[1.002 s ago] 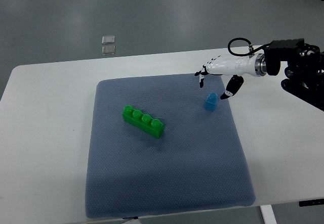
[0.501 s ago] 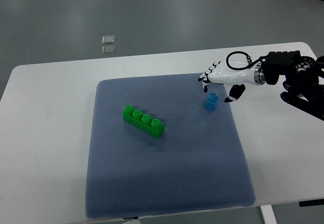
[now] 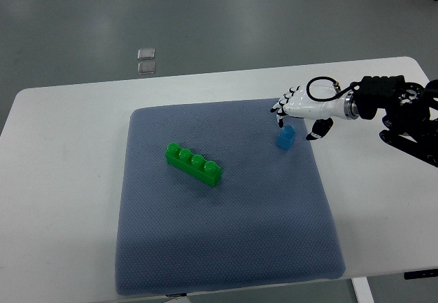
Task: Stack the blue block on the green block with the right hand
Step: 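Close the right hand's fingers around the blue block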
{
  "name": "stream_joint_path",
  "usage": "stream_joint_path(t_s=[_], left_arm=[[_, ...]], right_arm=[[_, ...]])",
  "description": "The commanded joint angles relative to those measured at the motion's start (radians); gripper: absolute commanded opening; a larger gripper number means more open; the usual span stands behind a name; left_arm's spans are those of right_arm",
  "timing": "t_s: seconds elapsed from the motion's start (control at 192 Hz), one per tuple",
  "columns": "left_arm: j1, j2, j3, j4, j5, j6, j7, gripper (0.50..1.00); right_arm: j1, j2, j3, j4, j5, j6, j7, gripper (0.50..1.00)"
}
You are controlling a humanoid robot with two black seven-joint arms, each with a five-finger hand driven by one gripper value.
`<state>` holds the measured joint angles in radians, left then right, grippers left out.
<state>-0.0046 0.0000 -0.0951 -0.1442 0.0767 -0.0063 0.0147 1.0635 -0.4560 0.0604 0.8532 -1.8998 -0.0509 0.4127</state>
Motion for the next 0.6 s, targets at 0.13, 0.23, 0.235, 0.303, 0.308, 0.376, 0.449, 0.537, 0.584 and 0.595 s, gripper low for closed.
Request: stream_joint_path(t_s=[0.13,0.23,0.235,0.303,0.308,0.376,0.449,0.537,0.584,0.595], left_arm=[[0.000,0.000,0.000,0.000,0.000,0.000,0.001,1.000],[0.000,0.000,0.000,0.000,0.000,0.000,0.001,1.000],[0.000,0.000,0.000,0.000,0.000,0.000,0.001,1.000],[0.000,0.000,0.000,0.000,0.000,0.000,-0.001,1.000],[0.000,0.000,0.000,0.000,0.000,0.000,0.001,1.000],[0.000,0.000,0.000,0.000,0.000,0.000,-0.001,1.000],[0.000,0.000,0.000,0.000,0.000,0.000,0.001,1.000],[0.000,0.000,0.000,0.000,0.000,0.000,-0.001,1.000],[0.000,0.000,0.000,0.000,0.000,0.000,-0.001,1.000],[0.000,0.000,0.000,0.000,0.000,0.000,-0.001,1.000]], right_arm=[[-0.002,0.011,-0.002,0.003,0.002,-0.006,0.006,0.911],[-0.005,0.014,-0.004,0.007,0.001,-0.009,0.009,0.911],[-0.005,0.014,-0.004,0.007,0.001,-0.009,0.009,0.911],[-0.008,0.016,-0.004,0.007,0.001,-0.009,0.009,0.911],[-0.010,0.017,-0.004,0.007,0.001,-0.009,0.009,0.911],[-0.010,0.020,-0.004,0.007,0.004,-0.010,0.012,0.911],[-0.010,0.020,-0.004,0.007,0.005,-0.010,0.012,0.911],[-0.010,0.023,-0.002,0.007,0.008,-0.014,0.012,0.911],[-0.010,0.033,-0.002,0.006,0.007,-0.014,0.012,0.911],[-0.010,0.034,-0.002,0.006,0.007,-0.014,0.012,0.911]])
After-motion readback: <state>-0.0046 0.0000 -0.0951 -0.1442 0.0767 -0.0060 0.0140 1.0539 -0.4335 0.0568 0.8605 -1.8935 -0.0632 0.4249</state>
